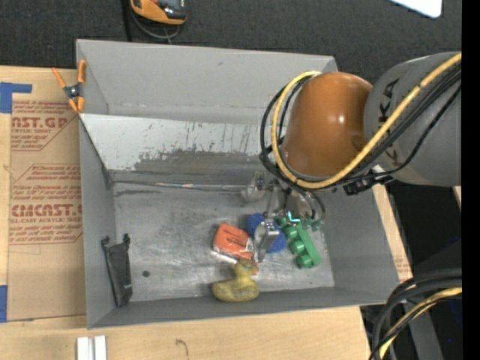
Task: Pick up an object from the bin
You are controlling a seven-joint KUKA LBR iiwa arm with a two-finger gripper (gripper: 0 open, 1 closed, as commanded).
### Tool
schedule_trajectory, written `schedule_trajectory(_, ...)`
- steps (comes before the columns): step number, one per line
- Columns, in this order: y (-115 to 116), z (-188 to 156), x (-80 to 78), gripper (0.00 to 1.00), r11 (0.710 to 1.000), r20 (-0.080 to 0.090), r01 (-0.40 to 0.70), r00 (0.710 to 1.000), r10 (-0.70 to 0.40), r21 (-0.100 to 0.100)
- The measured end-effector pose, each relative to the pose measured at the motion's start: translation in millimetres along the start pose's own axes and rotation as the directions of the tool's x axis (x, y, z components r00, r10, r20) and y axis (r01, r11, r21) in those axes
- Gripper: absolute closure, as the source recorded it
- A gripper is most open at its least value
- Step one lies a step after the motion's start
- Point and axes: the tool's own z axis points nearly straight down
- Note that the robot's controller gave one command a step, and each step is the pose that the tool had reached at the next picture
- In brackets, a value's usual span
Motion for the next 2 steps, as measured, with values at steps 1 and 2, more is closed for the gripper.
schedule_trajectory(1,-0.2,-4.0,-1.7,0.0,1.0,0.008,-0.001,1.0,0.001,0.0)
schedule_trajectory(2,-1.3,29.9,3.6,0.0,0.998,0.015,0.062,0.998,-0.062,0.001)
